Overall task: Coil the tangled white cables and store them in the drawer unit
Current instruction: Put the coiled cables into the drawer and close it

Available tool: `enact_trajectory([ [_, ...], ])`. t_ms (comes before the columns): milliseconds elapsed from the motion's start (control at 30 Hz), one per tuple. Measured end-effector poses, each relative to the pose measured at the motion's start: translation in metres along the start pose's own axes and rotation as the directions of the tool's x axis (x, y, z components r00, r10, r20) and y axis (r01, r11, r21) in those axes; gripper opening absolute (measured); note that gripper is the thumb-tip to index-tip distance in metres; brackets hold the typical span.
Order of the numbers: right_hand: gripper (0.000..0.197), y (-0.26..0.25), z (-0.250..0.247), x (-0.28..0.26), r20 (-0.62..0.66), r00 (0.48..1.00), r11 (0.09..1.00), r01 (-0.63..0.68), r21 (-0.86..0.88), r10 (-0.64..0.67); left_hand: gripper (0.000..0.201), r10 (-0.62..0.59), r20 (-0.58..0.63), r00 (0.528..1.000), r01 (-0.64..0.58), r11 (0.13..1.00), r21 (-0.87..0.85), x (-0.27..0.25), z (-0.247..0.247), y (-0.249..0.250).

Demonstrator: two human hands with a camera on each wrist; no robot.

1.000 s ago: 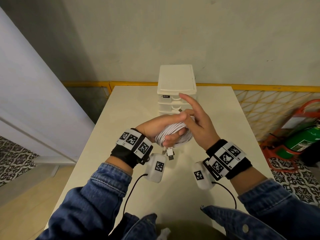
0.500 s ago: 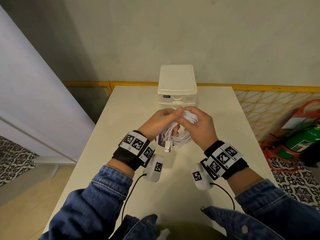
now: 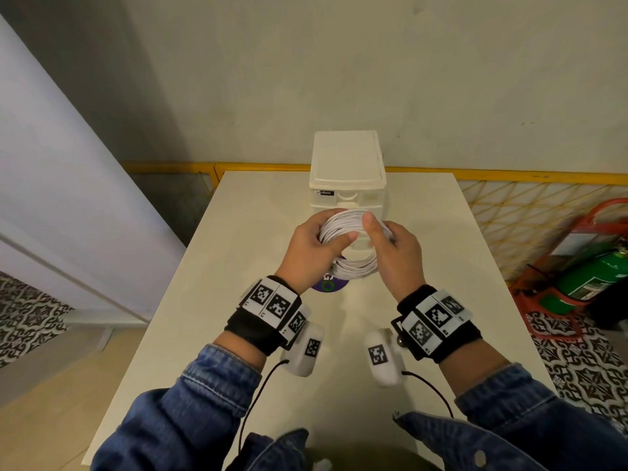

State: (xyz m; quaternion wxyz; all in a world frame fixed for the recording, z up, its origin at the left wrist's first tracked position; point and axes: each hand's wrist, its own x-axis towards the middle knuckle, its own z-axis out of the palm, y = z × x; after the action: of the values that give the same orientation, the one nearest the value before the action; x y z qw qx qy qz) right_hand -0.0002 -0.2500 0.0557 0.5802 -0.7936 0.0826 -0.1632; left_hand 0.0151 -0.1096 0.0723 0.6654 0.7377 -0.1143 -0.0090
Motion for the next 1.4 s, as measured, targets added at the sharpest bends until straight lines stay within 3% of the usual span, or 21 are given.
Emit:
enact_trajectory([
  [100, 0.032, 0.003, -0.006, 0.007, 0.117, 0.984, 0.951, 0.159, -0.266, -0.132, 0.032, -0.033, 0.084, 0.996, 0.025, 0.996, 0.090, 0.003, -0.009, 0.000],
  [167, 0.036, 0.003, -0.006, 0.008, 0.255, 0.936, 0.934, 0.297, -0.198, -0.244, 0.030, -0.044, 0.163, 0.986, 0.017, 0.987, 0.162, 0.006, -0.011, 0.003],
  [267, 0.041, 0.003, -0.002, 0.004, 0.379, 0.890, 0.964, 0.263, 0.024, -0.253, 0.028, -0.039, 0.176, 0.984, 0.016, 0.991, 0.130, 0.007, -0.012, 0.005],
  [400, 0.029, 0.000, 0.003, 0.004, 0.243, 0.961, 0.977, 0.090, 0.192, -0.136, 0.030, -0.092, 0.050, 0.994, 0.097, 0.989, -0.113, 0.007, -0.010, -0.003],
  [567, 0.016, 0.003, 0.021, 0.004, 0.072, 0.997, 0.978, -0.005, 0.208, -0.010, 0.028, -0.136, -0.047, 0.990, 0.119, 0.955, -0.271, 0.006, -0.004, -0.019],
  [667, 0.016, 0.006, 0.033, 0.005, -0.010, 0.998, 0.965, -0.061, 0.254, 0.066, 0.027, -0.080, -0.070, 0.994, 0.061, 0.969, -0.240, 0.006, -0.004, -0.028],
  [733, 0.011, 0.007, 0.038, 0.006, -0.034, 0.996, 0.965, -0.073, 0.253, 0.084, 0.027, -0.039, -0.036, 0.999, 0.035, 0.994, -0.101, 0.011, -0.008, -0.032],
  [833, 0.009, 0.010, 0.043, 0.008, -0.039, 0.998, 0.993, -0.054, 0.102, 0.058, 0.029, -0.077, 0.095, 0.992, 0.058, 0.980, 0.192, 0.022, -0.020, -0.034],
  [933, 0.015, 0.015, 0.048, 0.013, 0.014, 0.997, 0.995, -0.076, 0.059, 0.075, 0.038, -0.157, 0.158, 0.975, 0.110, 0.956, 0.272, 0.031, -0.028, -0.036],
  [1033, 0.015, 0.015, 0.051, 0.019, 0.043, 0.994, 0.981, -0.109, 0.160, 0.104, 0.045, -0.200, 0.165, 0.966, 0.183, 0.977, 0.113, 0.030, -0.028, -0.039],
  [1133, 0.013, 0.015, 0.052, 0.021, 0.022, 0.995, 0.981, -0.098, 0.170, 0.096, 0.037, -0.198, 0.152, 0.968, 0.215, 0.971, -0.105, 0.030, -0.028, -0.042],
  [1266, 0.021, 0.018, 0.055, 0.027, -0.005, 0.990, 0.978, -0.136, 0.159, 0.139, 0.027, -0.152, 0.115, 0.982, 0.169, 0.974, -0.152, 0.043, -0.025, -0.047],
  [1400, 0.045, 0.017, 0.052, 0.046, 0.058, 0.982, 0.950, -0.187, 0.252, 0.179, 0.028, -0.156, 0.088, 0.984, 0.169, 0.970, -0.173, 0.070, -0.025, -0.043],
])
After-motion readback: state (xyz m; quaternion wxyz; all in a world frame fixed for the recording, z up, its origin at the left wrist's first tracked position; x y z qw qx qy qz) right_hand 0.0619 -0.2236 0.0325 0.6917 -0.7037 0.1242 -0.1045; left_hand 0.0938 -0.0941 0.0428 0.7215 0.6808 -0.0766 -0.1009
